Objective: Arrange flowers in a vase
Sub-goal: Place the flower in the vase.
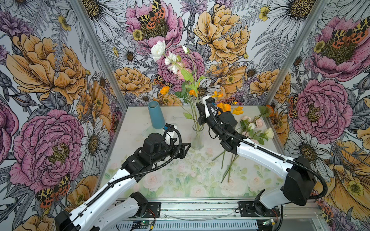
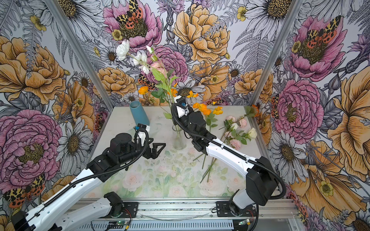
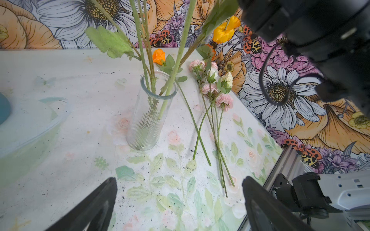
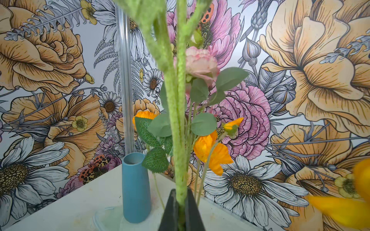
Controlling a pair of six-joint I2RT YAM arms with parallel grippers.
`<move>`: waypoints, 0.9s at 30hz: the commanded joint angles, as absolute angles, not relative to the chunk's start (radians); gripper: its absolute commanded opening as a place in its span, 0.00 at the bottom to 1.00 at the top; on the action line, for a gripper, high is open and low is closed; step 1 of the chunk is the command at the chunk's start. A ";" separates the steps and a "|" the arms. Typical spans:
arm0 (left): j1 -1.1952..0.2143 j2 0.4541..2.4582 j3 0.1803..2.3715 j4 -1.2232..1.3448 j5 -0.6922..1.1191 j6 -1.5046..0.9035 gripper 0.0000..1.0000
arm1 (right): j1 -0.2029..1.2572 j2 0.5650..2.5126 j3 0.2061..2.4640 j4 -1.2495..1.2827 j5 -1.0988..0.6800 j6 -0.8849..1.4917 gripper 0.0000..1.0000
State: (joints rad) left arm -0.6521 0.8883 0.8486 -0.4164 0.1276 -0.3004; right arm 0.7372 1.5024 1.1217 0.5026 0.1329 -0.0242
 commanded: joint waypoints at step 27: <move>-0.588 0.888 0.832 -0.383 0.217 -0.279 0.99 | 0.846 1.560 0.997 0.573 0.251 -0.106 0.44</move>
